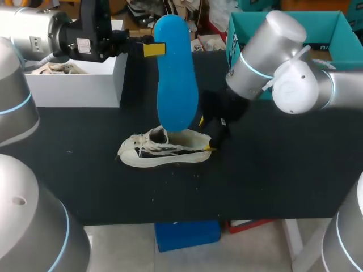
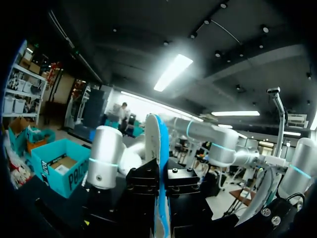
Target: Take the shoe out of the shoebox, open the shoe tongue, remove and reinsert the insole, then place the shoe into the shoebox
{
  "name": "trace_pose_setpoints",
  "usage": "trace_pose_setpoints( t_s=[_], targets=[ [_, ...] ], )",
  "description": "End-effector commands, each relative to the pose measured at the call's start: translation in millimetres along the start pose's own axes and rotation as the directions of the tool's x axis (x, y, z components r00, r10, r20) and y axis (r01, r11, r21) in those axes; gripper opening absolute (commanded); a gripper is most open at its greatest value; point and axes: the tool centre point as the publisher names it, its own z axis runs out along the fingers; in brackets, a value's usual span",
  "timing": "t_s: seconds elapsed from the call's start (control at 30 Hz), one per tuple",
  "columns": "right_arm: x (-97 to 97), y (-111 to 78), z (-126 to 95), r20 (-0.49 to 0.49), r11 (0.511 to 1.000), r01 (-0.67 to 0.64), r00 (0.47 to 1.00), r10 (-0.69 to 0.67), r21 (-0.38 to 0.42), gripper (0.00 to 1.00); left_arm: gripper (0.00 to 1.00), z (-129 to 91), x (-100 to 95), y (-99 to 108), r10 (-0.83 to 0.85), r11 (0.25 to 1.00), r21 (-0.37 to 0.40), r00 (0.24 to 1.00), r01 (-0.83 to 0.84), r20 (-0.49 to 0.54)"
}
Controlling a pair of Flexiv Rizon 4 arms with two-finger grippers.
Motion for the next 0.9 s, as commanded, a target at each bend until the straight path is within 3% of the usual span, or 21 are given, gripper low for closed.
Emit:
trace_pose_setpoints(
  t_s=[0.03, 0.9],
  targets=[
    [4.1, 4.8, -3, 0.011, 0.973, -0.016, 1.000, 0.014, 0.232, 1.00, 0.00, 1, -0.1, 1, 0.001, 1.000, 0.002, 1.000, -0.001, 0.003],
    [14.2, 7.5, -5, 0.084, 0.947, -0.065, 0.996, 0.040, 0.315, 1.00, 0.00, 1, -0.1, 1, 0.001, 1.000, 0.002, 1.000, -0.001, 0.003]
  ],
)
